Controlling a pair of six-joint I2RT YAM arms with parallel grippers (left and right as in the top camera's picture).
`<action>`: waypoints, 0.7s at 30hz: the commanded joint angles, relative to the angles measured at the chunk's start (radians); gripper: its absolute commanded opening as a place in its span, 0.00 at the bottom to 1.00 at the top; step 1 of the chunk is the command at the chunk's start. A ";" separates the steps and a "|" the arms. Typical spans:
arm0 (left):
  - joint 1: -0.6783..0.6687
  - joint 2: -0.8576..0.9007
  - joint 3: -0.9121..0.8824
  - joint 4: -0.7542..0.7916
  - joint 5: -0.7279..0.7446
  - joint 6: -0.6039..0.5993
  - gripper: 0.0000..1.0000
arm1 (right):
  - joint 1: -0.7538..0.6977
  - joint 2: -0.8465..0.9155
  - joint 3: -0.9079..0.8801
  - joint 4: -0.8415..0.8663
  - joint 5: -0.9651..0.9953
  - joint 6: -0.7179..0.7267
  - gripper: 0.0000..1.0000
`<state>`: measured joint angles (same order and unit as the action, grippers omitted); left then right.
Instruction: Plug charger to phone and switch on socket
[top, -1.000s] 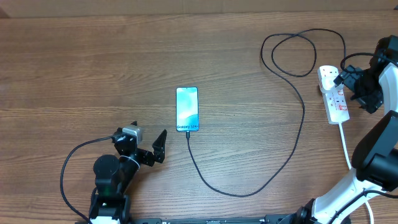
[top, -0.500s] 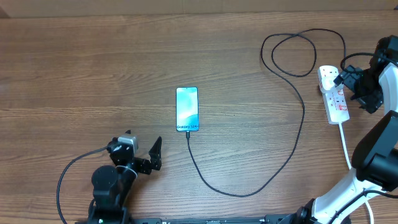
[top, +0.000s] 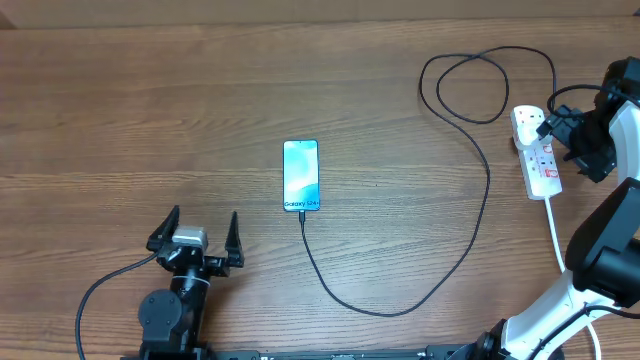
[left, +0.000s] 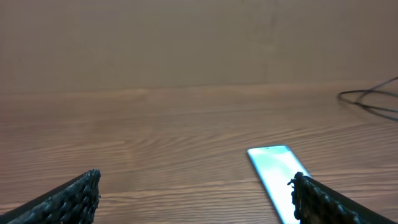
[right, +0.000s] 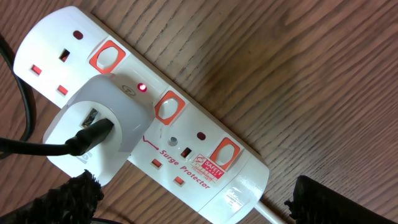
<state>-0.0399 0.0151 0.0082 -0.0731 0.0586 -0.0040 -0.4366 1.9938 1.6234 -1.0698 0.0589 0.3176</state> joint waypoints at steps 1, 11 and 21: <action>0.036 -0.012 -0.004 -0.006 -0.061 0.057 1.00 | 0.005 -0.023 0.021 0.003 0.007 -0.001 1.00; 0.053 -0.012 -0.003 -0.005 -0.051 0.094 1.00 | 0.005 -0.023 0.021 0.003 0.007 -0.001 1.00; 0.053 -0.011 -0.003 -0.005 -0.051 0.094 1.00 | 0.005 -0.023 0.021 0.003 0.007 -0.001 1.00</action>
<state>0.0074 0.0151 0.0082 -0.0761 0.0135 0.0631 -0.4366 1.9938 1.6234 -1.0698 0.0593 0.3172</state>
